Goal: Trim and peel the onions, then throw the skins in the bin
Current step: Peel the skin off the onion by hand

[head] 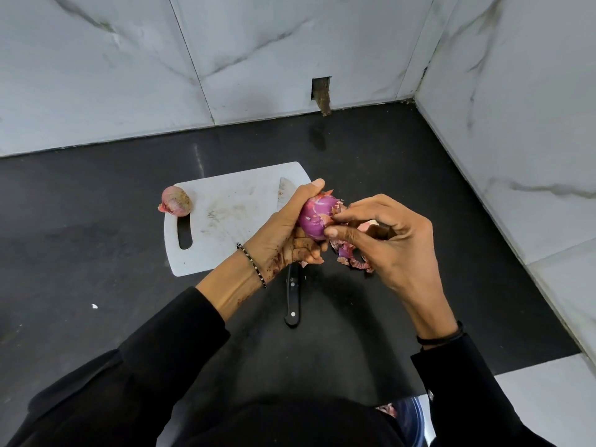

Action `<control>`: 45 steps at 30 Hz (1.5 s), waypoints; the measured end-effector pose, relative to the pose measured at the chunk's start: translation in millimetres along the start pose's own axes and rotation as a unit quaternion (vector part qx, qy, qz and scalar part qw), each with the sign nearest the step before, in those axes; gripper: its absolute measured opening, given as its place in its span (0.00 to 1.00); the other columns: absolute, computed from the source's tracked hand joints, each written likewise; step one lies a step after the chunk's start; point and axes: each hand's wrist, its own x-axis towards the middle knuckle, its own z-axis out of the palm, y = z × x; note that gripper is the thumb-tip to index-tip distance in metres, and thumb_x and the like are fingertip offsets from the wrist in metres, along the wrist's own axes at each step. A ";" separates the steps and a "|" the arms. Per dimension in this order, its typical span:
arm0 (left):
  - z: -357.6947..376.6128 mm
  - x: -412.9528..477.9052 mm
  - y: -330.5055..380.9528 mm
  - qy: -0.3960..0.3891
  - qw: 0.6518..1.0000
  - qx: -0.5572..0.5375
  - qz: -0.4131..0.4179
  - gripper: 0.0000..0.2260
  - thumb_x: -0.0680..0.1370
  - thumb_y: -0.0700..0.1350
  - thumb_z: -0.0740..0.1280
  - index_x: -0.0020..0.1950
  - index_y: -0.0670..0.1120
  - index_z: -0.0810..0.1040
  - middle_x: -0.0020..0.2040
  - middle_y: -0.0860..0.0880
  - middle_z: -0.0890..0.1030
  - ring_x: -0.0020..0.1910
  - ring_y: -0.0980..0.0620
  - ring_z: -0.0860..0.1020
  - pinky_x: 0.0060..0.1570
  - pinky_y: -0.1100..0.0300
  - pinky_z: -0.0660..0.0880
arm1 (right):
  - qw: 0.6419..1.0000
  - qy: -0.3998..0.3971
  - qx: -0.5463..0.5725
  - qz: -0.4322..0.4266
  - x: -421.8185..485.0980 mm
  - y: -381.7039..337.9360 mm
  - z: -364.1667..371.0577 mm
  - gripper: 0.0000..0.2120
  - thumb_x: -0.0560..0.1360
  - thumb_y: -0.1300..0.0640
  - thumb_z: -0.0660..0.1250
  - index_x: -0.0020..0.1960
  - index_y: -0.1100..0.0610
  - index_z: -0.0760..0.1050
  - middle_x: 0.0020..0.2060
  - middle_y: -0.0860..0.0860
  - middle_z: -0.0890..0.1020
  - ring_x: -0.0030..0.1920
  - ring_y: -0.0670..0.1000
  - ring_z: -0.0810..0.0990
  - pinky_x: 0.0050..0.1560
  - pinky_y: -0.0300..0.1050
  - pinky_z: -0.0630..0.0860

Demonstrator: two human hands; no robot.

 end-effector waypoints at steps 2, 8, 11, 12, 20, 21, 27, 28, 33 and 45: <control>-0.6 0.8 -0.4 0.016 1.000 0.020 0.001 0.25 0.75 0.64 0.64 0.49 0.41 0.79 0.33 0.42 0.79 0.27 0.49 0.77 0.23 0.64 0.74 | 1.000 -0.007 0.016 0.022 1.5 -0.5 0.2 0.08 0.68 0.63 0.80 0.47 0.60 0.86 0.44 0.52 0.84 0.48 0.51 0.84 0.49 0.41 0.79; -2.5 2.8 2.3 0.037 0.997 0.067 -0.001 0.28 0.74 0.66 0.63 0.47 0.40 0.81 0.34 0.40 0.80 0.25 0.49 0.77 0.24 0.64 0.75 | 0.998 -0.054 -0.042 0.010 3.1 0.8 1.7 0.05 0.72 0.61 0.78 0.46 0.58 0.84 0.45 0.49 0.82 0.49 0.52 0.82 0.48 0.45 0.80; -1.5 3.1 3.9 0.008 0.999 0.044 -0.022 0.28 0.75 0.66 0.61 0.46 0.40 0.79 0.32 0.42 0.79 0.24 0.51 0.76 0.23 0.64 0.75 | 0.999 -0.022 -0.023 0.026 -0.2 -0.5 4.1 0.08 0.72 0.59 0.79 0.46 0.58 0.81 0.43 0.49 0.82 0.45 0.51 0.82 0.42 0.47 0.80; -1.6 3.6 3.8 0.003 0.999 0.037 -0.025 0.28 0.76 0.66 0.61 0.48 0.39 0.79 0.32 0.42 0.79 0.23 0.51 0.76 0.23 0.64 0.75 | 0.999 -0.003 -0.004 0.040 -0.9 -1.3 4.4 0.10 0.70 0.58 0.79 0.46 0.58 0.80 0.42 0.49 0.82 0.44 0.50 0.83 0.41 0.45 0.79; -1.8 8.6 -0.8 0.011 0.999 0.020 -0.028 0.26 0.75 0.66 0.62 0.47 0.42 0.80 0.34 0.40 0.80 0.27 0.48 0.77 0.24 0.63 0.76 | 0.996 -0.009 -0.092 0.000 -0.3 -3.4 -6.0 0.12 0.73 0.58 0.78 0.56 0.58 0.85 0.48 0.49 0.86 0.50 0.49 0.85 0.47 0.41 0.80; -2.7 9.4 -1.7 0.016 0.999 0.031 -0.025 0.27 0.75 0.66 0.63 0.47 0.41 0.80 0.35 0.39 0.80 0.27 0.48 0.77 0.24 0.63 0.76 | 0.993 -0.011 -0.118 -0.017 0.4 -3.2 -8.4 0.12 0.74 0.58 0.78 0.56 0.58 0.86 0.48 0.49 0.86 0.51 0.48 0.85 0.48 0.41 0.80; -6.7 10.6 -2.5 0.038 0.997 0.063 -0.019 0.31 0.73 0.68 0.63 0.51 0.39 0.80 0.37 0.38 0.81 0.25 0.49 0.77 0.25 0.64 0.75 | 0.988 -0.040 -0.142 -0.034 9.0 -4.2 -10.0 0.08 0.73 0.59 0.78 0.52 0.58 0.87 0.45 0.49 0.86 0.48 0.48 0.85 0.47 0.46 0.82; -7.1 10.5 -2.1 0.038 0.997 0.063 -0.017 0.31 0.73 0.68 0.63 0.51 0.39 0.80 0.36 0.38 0.81 0.25 0.49 0.77 0.25 0.64 0.75 | 0.991 -0.043 -0.124 -0.010 9.9 -4.7 -8.9 0.07 0.73 0.60 0.78 0.51 0.58 0.86 0.45 0.49 0.86 0.46 0.48 0.85 0.45 0.47 0.82; -9.9 11.4 -3.4 0.045 0.995 0.081 -0.019 0.32 0.73 0.69 0.63 0.49 0.38 0.80 0.36 0.38 0.81 0.26 0.49 0.78 0.26 0.64 0.76 | 0.986 -0.079 -0.147 0.027 10.2 -4.6 -2.6 0.04 0.76 0.61 0.74 0.50 0.57 0.82 0.44 0.46 0.82 0.45 0.47 0.81 0.41 0.42 0.78; -13.9 11.6 -9.3 -0.013 0.996 -0.054 -0.076 0.28 0.76 0.66 0.61 0.48 0.40 0.80 0.37 0.41 0.79 0.27 0.51 0.77 0.25 0.64 0.77 | 0.971 -0.073 -0.227 -0.005 -4.3 -0.7 11.9 0.05 0.81 0.62 0.65 0.53 0.54 0.73 0.48 0.41 0.74 0.46 0.47 0.75 0.42 0.54 0.78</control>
